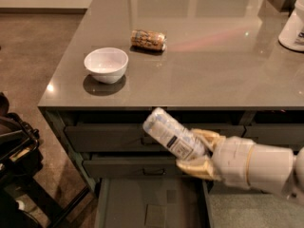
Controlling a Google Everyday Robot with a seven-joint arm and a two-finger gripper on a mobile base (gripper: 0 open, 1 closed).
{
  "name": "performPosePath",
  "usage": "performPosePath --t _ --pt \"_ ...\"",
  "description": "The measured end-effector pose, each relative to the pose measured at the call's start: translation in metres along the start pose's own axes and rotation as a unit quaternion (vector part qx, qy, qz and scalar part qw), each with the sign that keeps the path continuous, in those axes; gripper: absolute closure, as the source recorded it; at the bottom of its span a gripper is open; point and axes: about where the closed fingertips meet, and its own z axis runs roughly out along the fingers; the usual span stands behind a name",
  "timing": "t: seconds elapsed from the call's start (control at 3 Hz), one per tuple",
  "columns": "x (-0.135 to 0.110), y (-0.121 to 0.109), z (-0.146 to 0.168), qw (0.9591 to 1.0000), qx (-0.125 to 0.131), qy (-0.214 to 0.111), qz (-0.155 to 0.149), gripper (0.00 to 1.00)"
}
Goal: Pick blue plastic bottle from bottom drawer and place on counter
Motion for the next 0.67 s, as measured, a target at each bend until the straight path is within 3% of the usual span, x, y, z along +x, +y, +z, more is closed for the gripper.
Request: performPosePath --t 0.67 --pt "-0.107 -0.074 0.003 0.9940 -0.008 0.016 -0.108 1.00"
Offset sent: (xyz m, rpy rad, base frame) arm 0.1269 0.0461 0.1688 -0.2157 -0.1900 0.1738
